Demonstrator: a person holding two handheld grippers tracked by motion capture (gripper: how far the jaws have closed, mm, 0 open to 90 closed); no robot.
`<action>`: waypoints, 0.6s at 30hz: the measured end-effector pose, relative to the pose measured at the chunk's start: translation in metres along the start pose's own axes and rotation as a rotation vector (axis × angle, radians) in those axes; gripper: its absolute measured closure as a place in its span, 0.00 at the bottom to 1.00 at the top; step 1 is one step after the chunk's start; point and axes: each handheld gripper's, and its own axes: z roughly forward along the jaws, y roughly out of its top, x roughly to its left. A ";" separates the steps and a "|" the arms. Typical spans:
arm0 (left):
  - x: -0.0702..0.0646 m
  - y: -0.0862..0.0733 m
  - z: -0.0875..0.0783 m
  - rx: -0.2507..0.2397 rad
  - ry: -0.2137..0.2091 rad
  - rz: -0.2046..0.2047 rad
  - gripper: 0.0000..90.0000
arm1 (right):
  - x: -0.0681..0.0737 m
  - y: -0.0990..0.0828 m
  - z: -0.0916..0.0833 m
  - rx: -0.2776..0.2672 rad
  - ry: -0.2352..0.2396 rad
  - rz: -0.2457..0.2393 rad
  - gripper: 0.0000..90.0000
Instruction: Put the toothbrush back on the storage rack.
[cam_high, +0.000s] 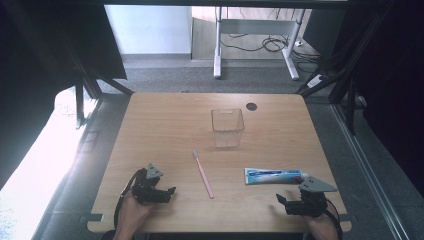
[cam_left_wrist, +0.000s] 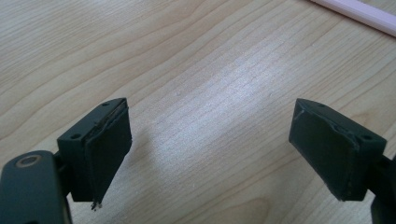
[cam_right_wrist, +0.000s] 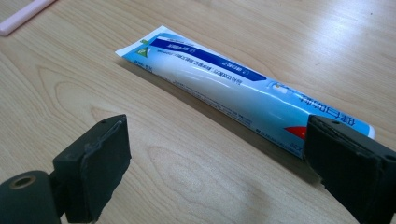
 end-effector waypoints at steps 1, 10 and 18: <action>-0.001 0.000 0.000 0.000 0.003 -0.002 0.15 | 0.000 0.000 0.000 0.002 0.000 0.000 0.09; -0.004 0.005 -0.006 -0.011 -0.013 0.021 0.26 | 0.001 0.000 0.000 0.012 0.002 0.002 0.10; -0.007 0.011 -0.008 -0.026 -0.046 0.043 0.41 | 0.001 -0.001 0.000 0.014 0.007 -0.001 0.11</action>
